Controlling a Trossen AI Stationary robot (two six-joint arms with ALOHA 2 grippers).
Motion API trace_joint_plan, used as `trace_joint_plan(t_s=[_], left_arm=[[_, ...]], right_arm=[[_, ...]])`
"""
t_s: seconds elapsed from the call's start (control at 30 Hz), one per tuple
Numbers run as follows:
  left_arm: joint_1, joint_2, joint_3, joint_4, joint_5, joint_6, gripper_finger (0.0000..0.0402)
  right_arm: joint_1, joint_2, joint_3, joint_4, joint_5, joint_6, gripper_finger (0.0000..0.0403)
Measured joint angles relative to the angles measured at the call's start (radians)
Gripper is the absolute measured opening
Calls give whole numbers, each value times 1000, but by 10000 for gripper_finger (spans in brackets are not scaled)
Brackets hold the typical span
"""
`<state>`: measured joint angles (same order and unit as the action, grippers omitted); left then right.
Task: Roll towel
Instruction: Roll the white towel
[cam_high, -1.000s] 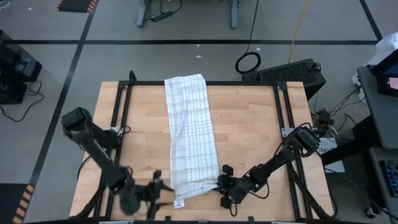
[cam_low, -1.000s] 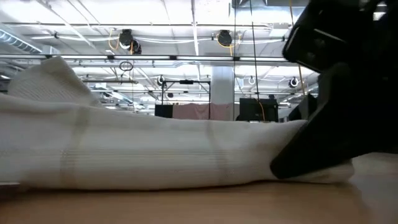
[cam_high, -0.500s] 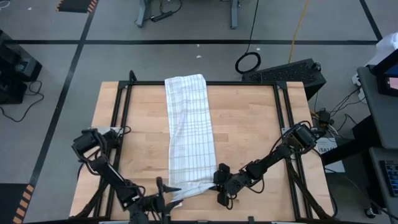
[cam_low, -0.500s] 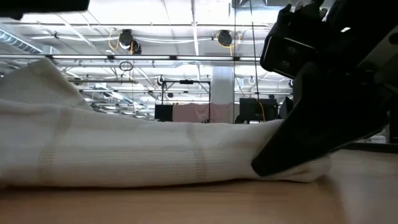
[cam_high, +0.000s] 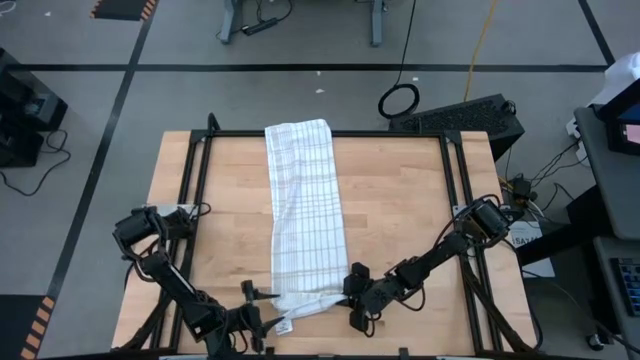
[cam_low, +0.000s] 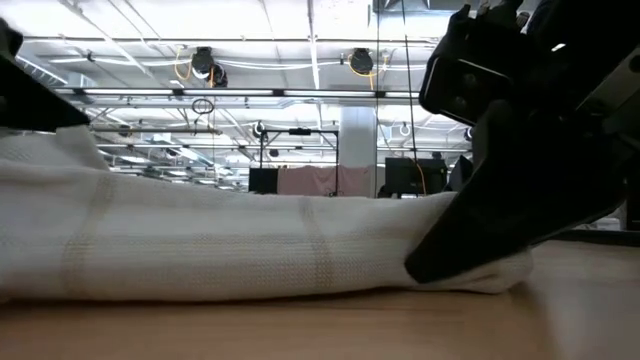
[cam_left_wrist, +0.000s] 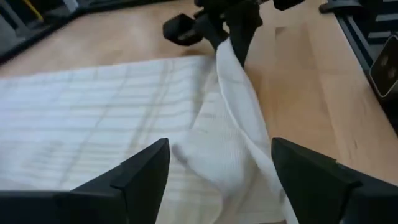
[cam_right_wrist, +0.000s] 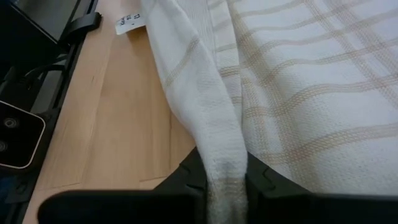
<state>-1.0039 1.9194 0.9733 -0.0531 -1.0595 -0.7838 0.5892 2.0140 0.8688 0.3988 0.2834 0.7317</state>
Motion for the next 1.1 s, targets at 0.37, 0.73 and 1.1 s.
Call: trace_joint_plan(t_s=[0.37, 0.73, 1.1], left_arm=[[7, 0, 0, 56, 222, -102, 247], [29, 22, -1, 45, 211, -99, 159], [6, 21, -1, -8, 142, -79, 19]], right_arm=[[1, 0, 0, 5, 2, -2, 33], [2, 0, -1, 26, 1, -2, 34], [49, -65, -3, -7, -15, -144, 96]])
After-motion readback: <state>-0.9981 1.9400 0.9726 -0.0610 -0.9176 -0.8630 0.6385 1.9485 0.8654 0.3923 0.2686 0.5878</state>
